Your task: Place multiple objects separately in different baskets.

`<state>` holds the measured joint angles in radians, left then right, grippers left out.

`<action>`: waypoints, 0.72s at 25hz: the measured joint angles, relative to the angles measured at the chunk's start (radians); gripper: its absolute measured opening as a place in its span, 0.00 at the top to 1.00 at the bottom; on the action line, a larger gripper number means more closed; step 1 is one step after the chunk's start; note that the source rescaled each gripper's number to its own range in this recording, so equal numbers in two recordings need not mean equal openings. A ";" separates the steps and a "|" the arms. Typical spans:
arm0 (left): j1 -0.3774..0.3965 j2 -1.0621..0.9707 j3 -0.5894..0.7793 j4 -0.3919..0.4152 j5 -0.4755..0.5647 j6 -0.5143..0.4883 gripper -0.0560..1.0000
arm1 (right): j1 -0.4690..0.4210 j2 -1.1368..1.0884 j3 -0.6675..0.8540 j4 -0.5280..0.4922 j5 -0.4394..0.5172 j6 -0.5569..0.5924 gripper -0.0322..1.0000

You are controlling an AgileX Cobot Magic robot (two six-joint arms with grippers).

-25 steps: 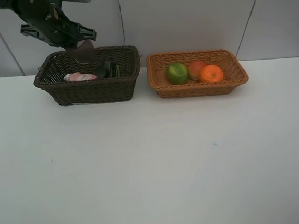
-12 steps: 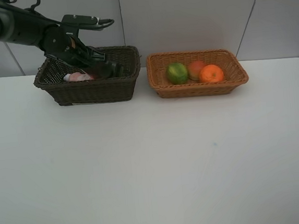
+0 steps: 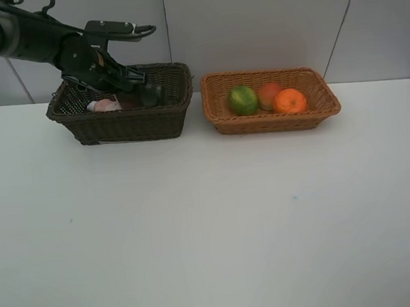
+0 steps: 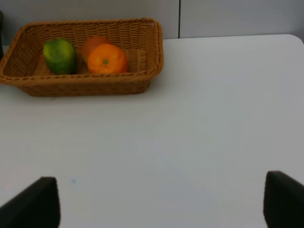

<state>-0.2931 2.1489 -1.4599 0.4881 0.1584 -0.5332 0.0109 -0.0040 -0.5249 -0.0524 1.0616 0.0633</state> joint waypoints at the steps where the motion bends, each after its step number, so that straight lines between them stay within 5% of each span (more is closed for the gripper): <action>1: 0.000 -0.006 0.000 -0.001 0.013 0.000 0.01 | 0.000 0.000 0.000 0.000 0.000 0.000 0.10; 10: -0.001 -0.217 0.025 -0.052 0.253 -0.001 0.00 | 0.000 0.000 0.000 0.000 0.000 0.000 0.10; 18: 0.054 -0.652 0.342 -0.170 0.423 0.063 0.00 | 0.000 0.000 0.000 0.000 0.000 0.000 0.10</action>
<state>-0.2386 1.4965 -1.1180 0.3184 0.5814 -0.4702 0.0109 -0.0040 -0.5249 -0.0524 1.0616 0.0633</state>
